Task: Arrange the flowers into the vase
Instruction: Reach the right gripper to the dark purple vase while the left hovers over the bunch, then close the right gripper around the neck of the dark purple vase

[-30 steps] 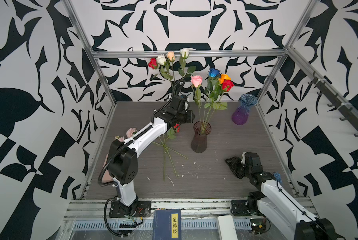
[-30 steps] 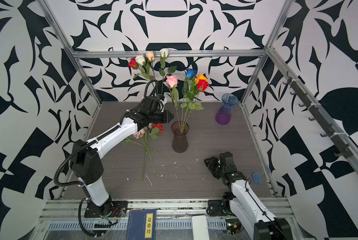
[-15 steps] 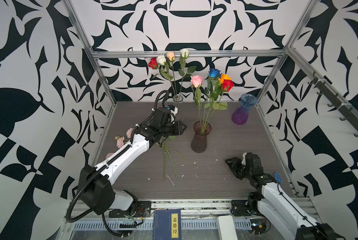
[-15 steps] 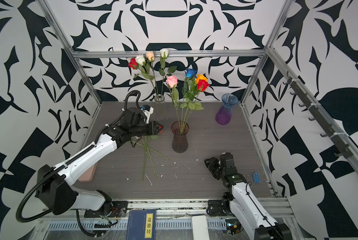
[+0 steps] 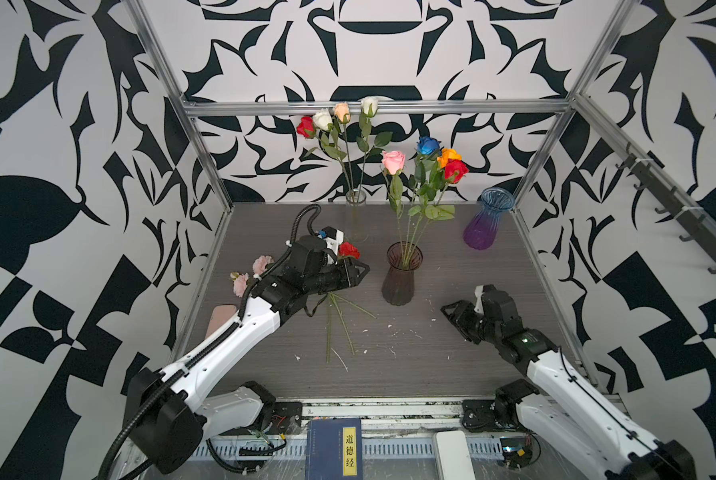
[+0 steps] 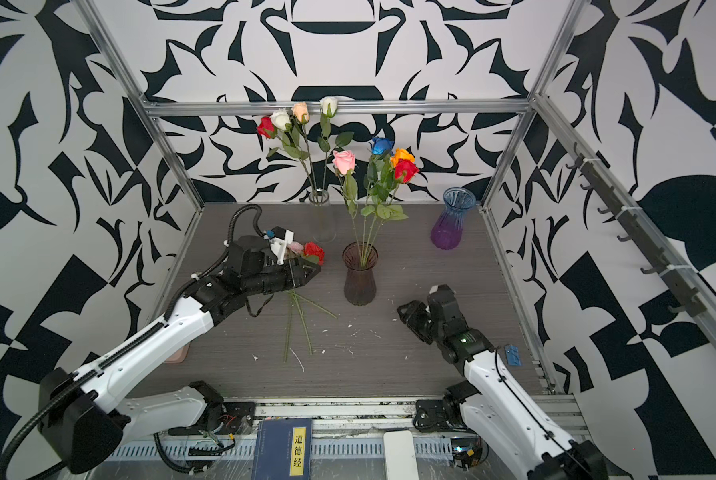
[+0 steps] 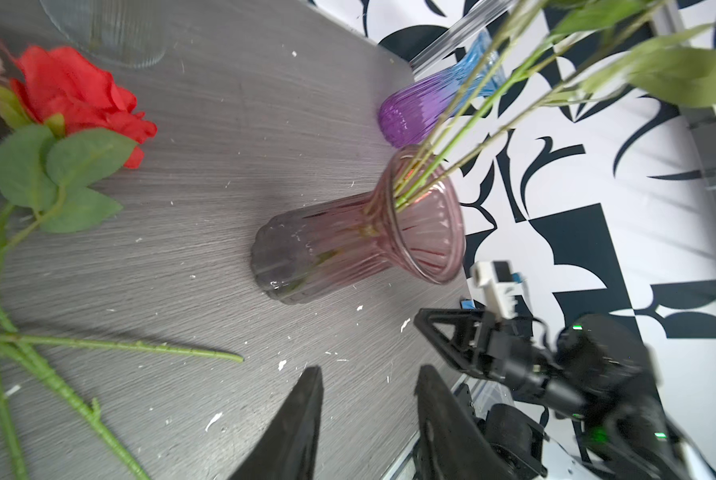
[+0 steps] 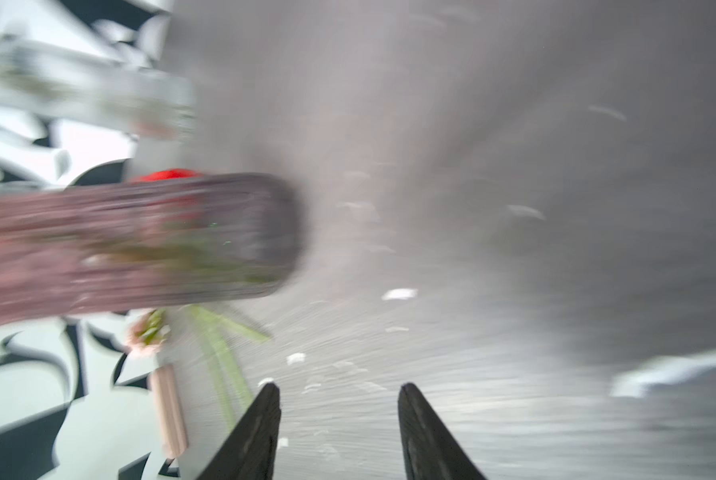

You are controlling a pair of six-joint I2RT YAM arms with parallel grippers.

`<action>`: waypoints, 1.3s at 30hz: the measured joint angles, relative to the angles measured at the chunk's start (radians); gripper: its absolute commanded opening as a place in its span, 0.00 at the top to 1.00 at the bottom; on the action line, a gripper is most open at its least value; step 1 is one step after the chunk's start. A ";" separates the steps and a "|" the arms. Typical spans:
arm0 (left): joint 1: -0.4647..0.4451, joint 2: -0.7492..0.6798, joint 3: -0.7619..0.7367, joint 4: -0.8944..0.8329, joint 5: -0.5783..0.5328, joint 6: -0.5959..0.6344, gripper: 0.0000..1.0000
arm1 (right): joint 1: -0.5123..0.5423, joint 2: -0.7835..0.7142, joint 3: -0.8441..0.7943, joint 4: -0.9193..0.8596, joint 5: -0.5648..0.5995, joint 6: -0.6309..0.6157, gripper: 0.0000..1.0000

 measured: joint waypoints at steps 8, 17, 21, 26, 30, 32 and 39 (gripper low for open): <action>0.000 -0.250 0.011 -0.137 -0.063 0.025 0.40 | 0.402 0.130 0.368 -0.103 0.429 0.285 0.46; 0.000 -0.470 0.100 -0.385 -0.172 0.062 0.35 | 0.427 0.454 0.639 -0.241 0.519 0.638 0.49; 0.000 -0.540 0.082 -0.459 -0.227 0.084 0.36 | 0.436 0.507 0.693 -0.283 0.543 0.717 0.49; 0.000 -0.579 0.023 -0.537 -0.252 0.113 0.36 | 0.436 0.516 0.728 -0.287 0.548 0.794 0.51; 0.000 -0.618 -0.026 -0.560 -0.262 0.141 0.36 | 0.434 0.528 0.738 -0.304 0.546 0.844 0.51; 0.000 -0.649 -0.054 -0.562 -0.266 0.152 0.36 | 0.427 0.540 0.738 -0.309 0.539 0.865 0.52; 0.000 -0.724 -0.115 -0.565 -0.288 0.180 0.35 | 0.385 0.581 0.738 -0.308 0.496 0.892 0.53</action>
